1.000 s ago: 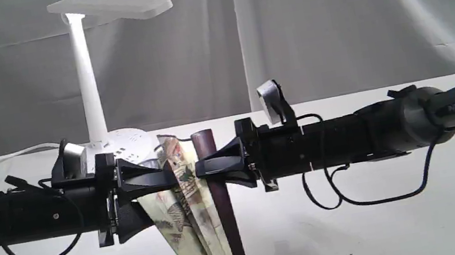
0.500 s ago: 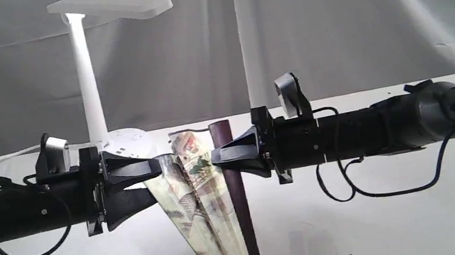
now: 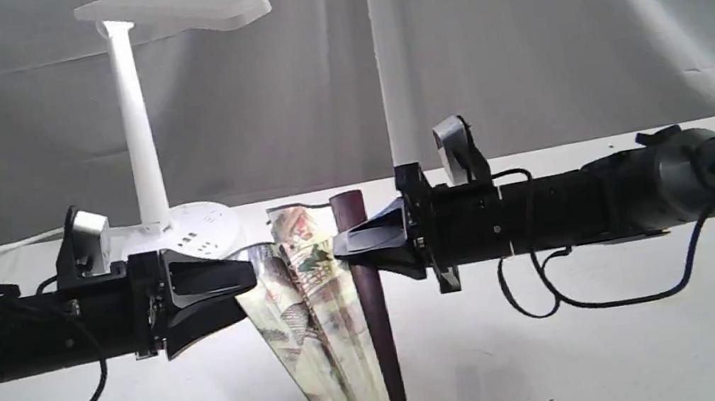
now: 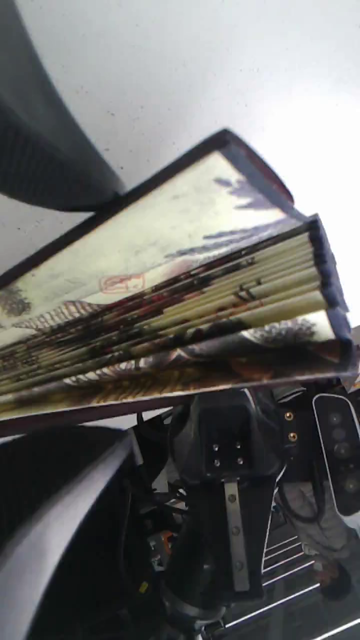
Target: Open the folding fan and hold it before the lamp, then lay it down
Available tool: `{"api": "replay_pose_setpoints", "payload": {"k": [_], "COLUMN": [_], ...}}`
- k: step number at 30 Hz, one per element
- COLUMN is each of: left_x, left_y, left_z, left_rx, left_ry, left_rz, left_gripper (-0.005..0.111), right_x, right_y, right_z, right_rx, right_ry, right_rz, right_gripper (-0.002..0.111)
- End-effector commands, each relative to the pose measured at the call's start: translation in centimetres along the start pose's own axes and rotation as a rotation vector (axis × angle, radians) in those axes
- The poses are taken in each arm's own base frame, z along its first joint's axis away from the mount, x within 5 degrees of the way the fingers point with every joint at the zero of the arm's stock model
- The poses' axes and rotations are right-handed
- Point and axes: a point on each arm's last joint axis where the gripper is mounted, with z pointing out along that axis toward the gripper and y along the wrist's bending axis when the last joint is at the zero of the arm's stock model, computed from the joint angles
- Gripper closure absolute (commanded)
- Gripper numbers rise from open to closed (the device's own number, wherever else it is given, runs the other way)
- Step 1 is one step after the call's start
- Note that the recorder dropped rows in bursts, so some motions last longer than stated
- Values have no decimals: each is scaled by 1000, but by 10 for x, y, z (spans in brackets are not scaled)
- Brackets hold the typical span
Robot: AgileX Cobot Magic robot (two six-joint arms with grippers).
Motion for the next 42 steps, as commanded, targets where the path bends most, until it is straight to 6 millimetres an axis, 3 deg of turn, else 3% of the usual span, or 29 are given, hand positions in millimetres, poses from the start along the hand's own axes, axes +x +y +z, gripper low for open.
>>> {"api": "replay_pose_setpoints", "payload": {"k": [1, 9, 21, 28, 32, 37, 42], "left_x": [-2, -7, -5, 3, 8, 11, 11], "left_y": [-5, -6, -4, 14, 25, 29, 29], "left_z": [-1, -1, 0, 5, 7, 8, 8], "left_rx": [13, 23, 22, 15, 8, 6, 6], "left_ry": [-1, -56, -48, -53, -44, -40, -40], "left_rz": [42, -22, -12, -73, -54, -65, -69], "left_gripper": [46, 46, 46, 46, 57, 84, 98], "right_x": [-3, 2, 2, 1, 1, 1, 2], "right_y": [7, 10, 36, 37, 37, 37, 37], "right_z": [0, 8, 11, 12, 12, 12, 13], "right_rx": [-28, -33, -44, -51, -52, -52, -53], "right_ry": [-12, 7, 36, 28, 25, 25, 27], "right_rz": [6, 3, -85, -80, -88, -88, -93], "right_gripper": [108, 108, 108, 108, 108, 108, 108]}}
